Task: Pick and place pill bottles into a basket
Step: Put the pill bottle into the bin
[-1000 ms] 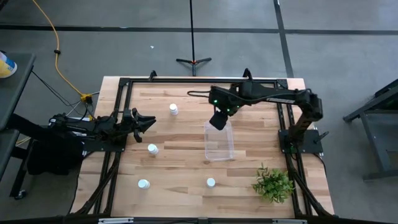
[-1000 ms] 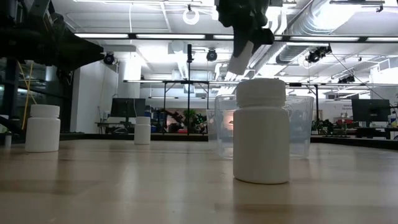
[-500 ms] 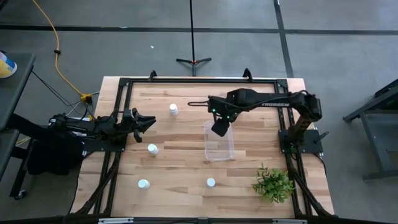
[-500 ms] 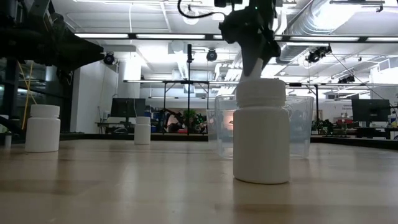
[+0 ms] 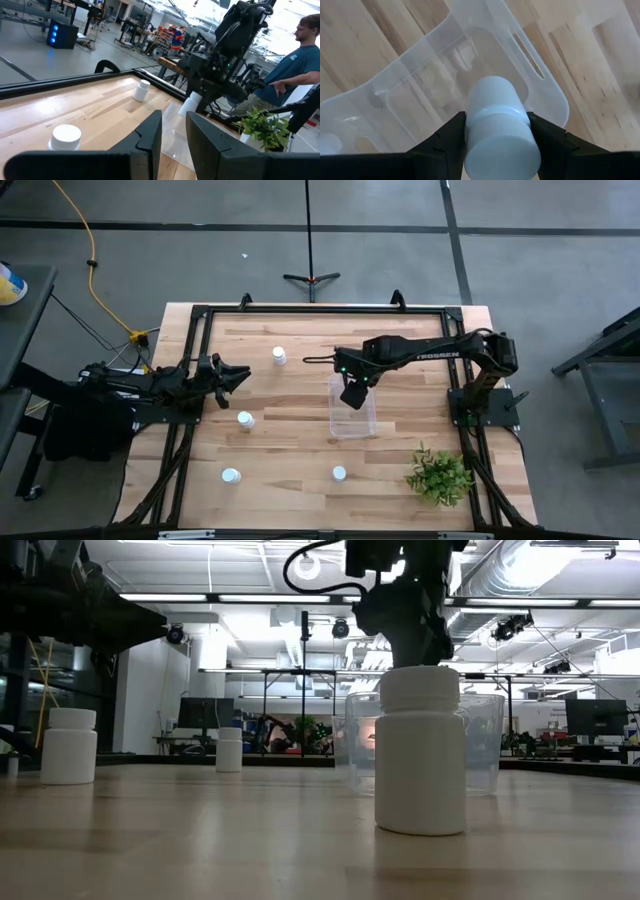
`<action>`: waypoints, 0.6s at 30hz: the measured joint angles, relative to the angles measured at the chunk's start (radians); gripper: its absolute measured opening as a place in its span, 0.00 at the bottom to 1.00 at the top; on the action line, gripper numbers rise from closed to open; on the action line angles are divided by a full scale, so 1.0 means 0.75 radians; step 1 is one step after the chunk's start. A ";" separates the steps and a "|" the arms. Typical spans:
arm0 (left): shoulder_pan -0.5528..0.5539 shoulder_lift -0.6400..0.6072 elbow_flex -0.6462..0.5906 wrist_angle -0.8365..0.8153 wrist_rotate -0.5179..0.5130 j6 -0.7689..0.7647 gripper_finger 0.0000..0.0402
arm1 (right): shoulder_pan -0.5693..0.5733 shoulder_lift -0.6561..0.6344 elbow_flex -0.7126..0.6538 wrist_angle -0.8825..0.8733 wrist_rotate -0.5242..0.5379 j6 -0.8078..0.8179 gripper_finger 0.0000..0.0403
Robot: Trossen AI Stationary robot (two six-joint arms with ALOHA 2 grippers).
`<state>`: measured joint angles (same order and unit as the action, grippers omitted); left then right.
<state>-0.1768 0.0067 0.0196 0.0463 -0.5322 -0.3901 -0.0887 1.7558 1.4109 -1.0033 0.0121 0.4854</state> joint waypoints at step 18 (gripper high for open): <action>0.001 0.000 0.000 0.000 -0.005 0.000 0.31 | 0.000 0.100 -0.012 0.046 0.018 -0.273 0.42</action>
<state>-0.1764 0.0068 0.0196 0.0462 -0.5360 -0.3901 -0.0887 1.8311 1.4016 -0.9685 0.0258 0.2806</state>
